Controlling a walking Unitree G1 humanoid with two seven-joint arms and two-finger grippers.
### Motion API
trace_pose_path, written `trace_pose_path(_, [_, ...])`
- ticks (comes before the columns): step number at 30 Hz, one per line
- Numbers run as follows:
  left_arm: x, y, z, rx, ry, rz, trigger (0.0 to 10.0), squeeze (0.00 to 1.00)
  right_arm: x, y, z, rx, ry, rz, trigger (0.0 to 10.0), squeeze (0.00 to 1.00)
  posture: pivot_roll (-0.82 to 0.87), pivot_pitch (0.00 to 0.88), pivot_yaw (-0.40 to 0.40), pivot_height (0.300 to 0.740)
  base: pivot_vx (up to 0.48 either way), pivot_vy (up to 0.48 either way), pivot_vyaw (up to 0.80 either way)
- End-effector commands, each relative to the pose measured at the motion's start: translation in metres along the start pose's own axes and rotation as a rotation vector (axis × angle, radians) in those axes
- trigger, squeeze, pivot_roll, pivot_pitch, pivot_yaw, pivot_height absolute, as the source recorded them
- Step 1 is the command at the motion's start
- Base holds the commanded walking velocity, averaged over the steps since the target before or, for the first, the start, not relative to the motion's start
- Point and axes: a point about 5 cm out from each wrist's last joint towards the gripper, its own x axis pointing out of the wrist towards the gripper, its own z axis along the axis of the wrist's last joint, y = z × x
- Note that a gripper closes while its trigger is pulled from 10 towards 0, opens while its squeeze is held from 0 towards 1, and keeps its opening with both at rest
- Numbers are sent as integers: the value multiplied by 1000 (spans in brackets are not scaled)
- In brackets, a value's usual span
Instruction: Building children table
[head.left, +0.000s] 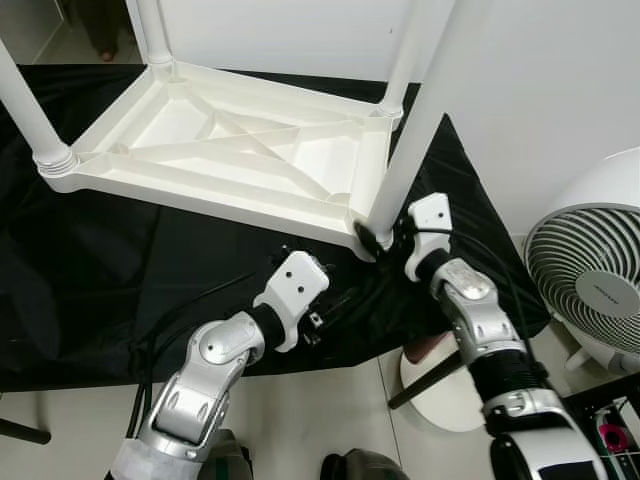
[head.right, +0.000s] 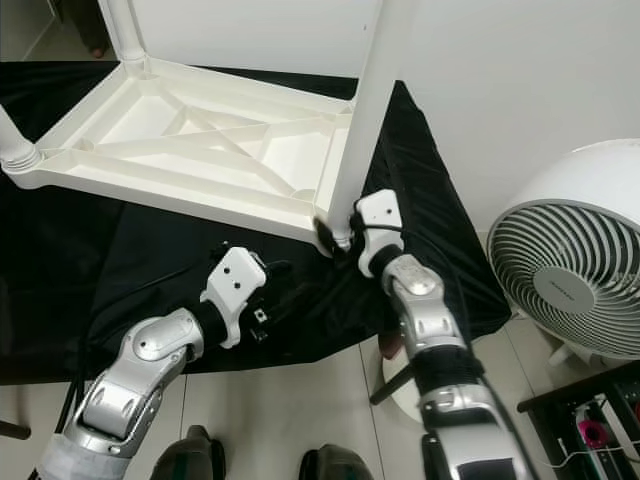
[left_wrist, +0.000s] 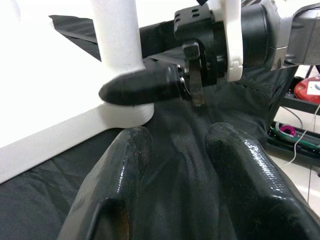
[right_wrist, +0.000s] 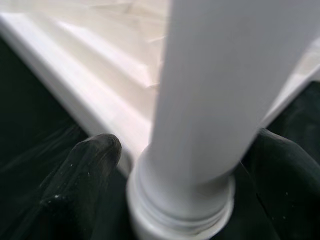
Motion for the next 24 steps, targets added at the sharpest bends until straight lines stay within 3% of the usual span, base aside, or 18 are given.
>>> trace_pose_path(1, [0,2,3,-3,-10,39,10000,0,2,-2,1,3,-1,56,10000,0,46,42,-71,740,0,0,0])
trace_pose_path(8, [-1,4,3,3,-6,43,10000,0,11,-6,1,26,-18,77,10000,0,64,34,-66,740,0,0,0])
trace_pose_path(11, [-2,5,4,9,-5,44,10000,0,24,-2,2,47,-13,103,10000,0,72,25,-59,740,0,0,0])
trace_pose_path(16, [-2,5,5,14,-4,42,10000,0,29,4,-2,60,17,162,10000,0,77,18,-57,740,0,0,0])
trace_pose_path(17, [-2,6,5,18,-4,43,10000,0,30,6,-3,67,19,189,3608,0,80,17,-58,740,0,0,0])
trace_pose_path(19, [-2,6,5,21,-4,43,10000,0,30,7,-4,71,19,207,3608,0,80,17,-58,740,0,0,0])
trace_pose_path(20, [-2,7,5,21,-5,45,10000,0,29,8,-5,82,25,225,0,0,82,15,-60,740,0,0,0])
trace_pose_path(24, [-2,6,5,17,-4,48,10000,0,23,7,-12,110,35,256,0,0,83,13,-65,740,0,0,0])
